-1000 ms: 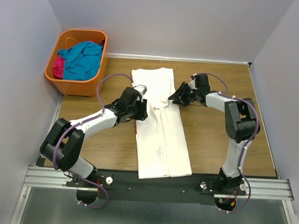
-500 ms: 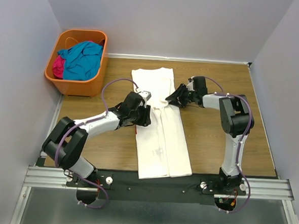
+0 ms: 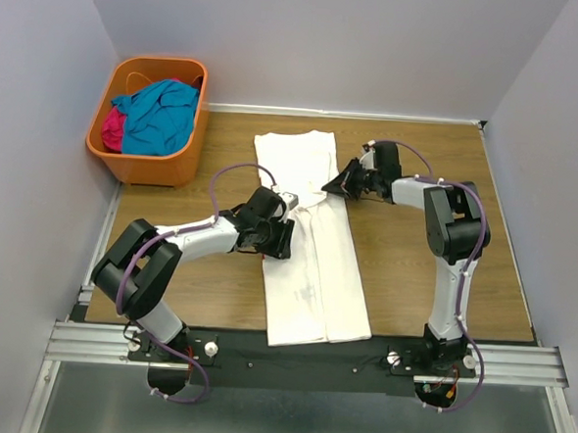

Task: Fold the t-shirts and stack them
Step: Fold the tshirt

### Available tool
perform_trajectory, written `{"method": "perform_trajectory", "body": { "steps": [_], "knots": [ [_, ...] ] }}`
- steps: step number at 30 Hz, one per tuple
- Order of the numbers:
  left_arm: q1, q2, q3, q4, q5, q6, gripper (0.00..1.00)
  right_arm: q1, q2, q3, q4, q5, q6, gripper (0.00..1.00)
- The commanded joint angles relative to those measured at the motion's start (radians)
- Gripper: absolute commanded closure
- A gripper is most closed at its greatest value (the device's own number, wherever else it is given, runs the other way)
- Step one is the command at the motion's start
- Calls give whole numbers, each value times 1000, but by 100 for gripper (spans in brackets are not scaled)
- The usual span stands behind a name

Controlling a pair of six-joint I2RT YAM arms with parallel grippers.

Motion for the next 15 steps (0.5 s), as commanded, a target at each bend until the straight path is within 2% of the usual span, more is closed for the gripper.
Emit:
{"method": "perform_trajectory", "body": {
  "steps": [1, 12, 15],
  "knots": [
    [-4, 12, -8, -63, 64, 30, 51, -28, 11, 51, -49, 12, -72, 97],
    [-7, 12, -12, -123, 115, 58, 51, -47, 21, 62, -155, 14, -160, 96],
    [-9, 12, -12, -133, 133, 61, 51, -47, 32, 58, -158, 3, -170, 88]
  ]
}}
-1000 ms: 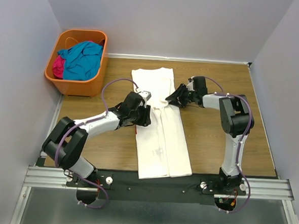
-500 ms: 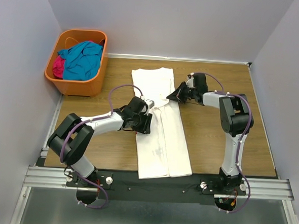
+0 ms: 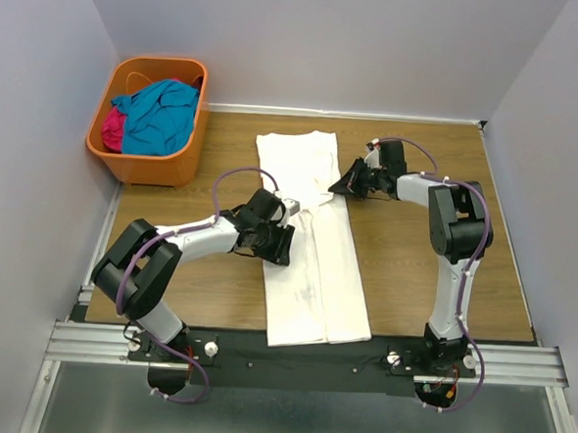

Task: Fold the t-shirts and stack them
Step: Fold the tshirt

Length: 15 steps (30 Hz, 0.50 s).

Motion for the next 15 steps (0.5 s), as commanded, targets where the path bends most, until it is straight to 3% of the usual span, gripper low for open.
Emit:
{"method": "perform_trajectory", "body": {
  "steps": [1, 8, 15],
  "knots": [
    [-9, 8, -12, -60, 67, 25, 51, -6, 32, 15, -44, 4, -47, 83],
    [-10, 7, -5, -69, 73, 31, 51, -11, 17, 127, -83, 74, -116, 66],
    [-21, 16, -12, -63, 91, 34, 51, -19, 101, 330, -92, 120, -167, 64]
  ]
}}
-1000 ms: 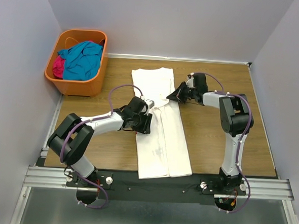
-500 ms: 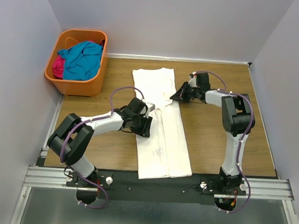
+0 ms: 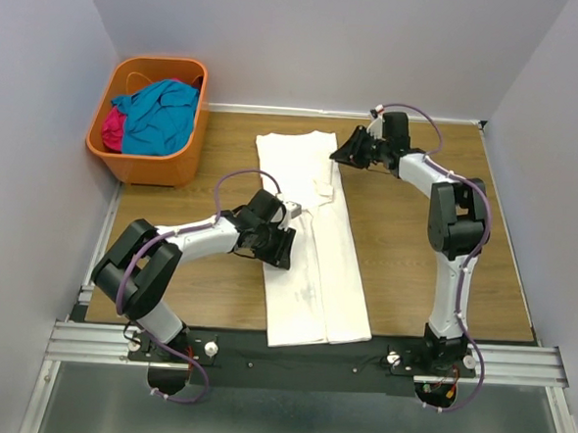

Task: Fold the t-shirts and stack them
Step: Fold the tshirt

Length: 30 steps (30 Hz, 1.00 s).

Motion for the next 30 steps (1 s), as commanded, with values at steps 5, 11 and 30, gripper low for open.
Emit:
{"method": "perform_trajectory", "body": {
  "steps": [5, 11, 30],
  "knots": [
    [-25, 24, -19, -32, 54, 2, 51, -20, 173, 208, -18, 69, -61, 64],
    [-37, 46, -19, -24, 66, 5, 51, -21, 262, 299, -18, 80, -67, 63],
    [-68, 86, -17, -36, 85, -1, 51, -20, 385, 428, -16, -72, -73, 73]
  ]
}}
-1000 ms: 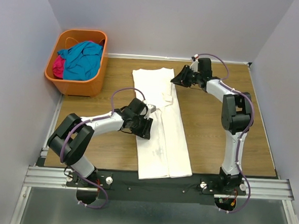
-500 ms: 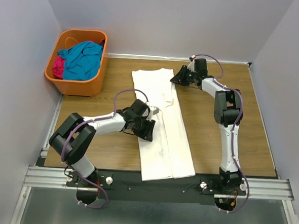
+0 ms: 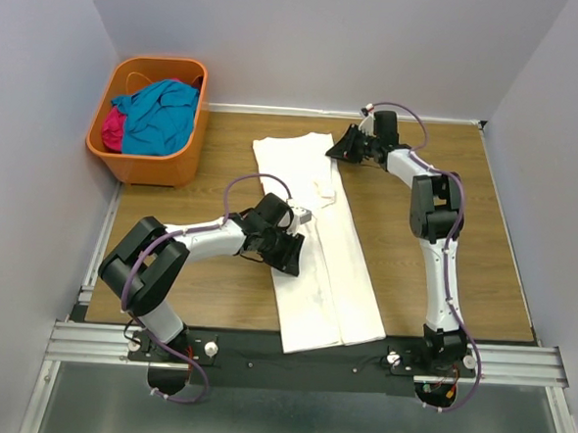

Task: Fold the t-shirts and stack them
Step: Fold the tshirt

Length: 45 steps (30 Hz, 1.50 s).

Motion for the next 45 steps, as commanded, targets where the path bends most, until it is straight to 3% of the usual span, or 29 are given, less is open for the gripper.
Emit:
{"method": "perform_trajectory", "body": {
  "steps": [1, 6, 18, 21, 24, 27, 38, 41, 45],
  "knots": [
    [-17, 48, -25, -75, -2, 0, 51, -6, 37, 28, 0, -40, -13, 75],
    [-17, 44, -33, -84, -2, 0, 51, -8, 35, 37, 0, -14, -33, 92],
    [-19, 30, -59, -96, -2, 2, 51, -23, 104, 199, 0, 11, -97, 93],
    [-20, 33, -56, -98, -5, 0, 51, -23, 129, 222, -3, -6, -94, 84],
    [-20, 33, -42, -96, -22, -14, 51, -23, 97, 189, -3, 8, -103, 67],
    [-20, 19, -19, -93, -33, -21, 51, -26, 29, 78, -5, 64, -113, 60],
    [32, -113, 148, -85, -186, -75, 50, -37, -435, -481, -22, 149, -140, 60],
    [110, -114, 171, -40, -229, -95, 50, -34, -488, -601, -17, 100, -108, 62],
    [248, -58, 177, 65, -180, -136, 59, -31, -534, -727, -14, 66, -47, 65]
  ]
}}
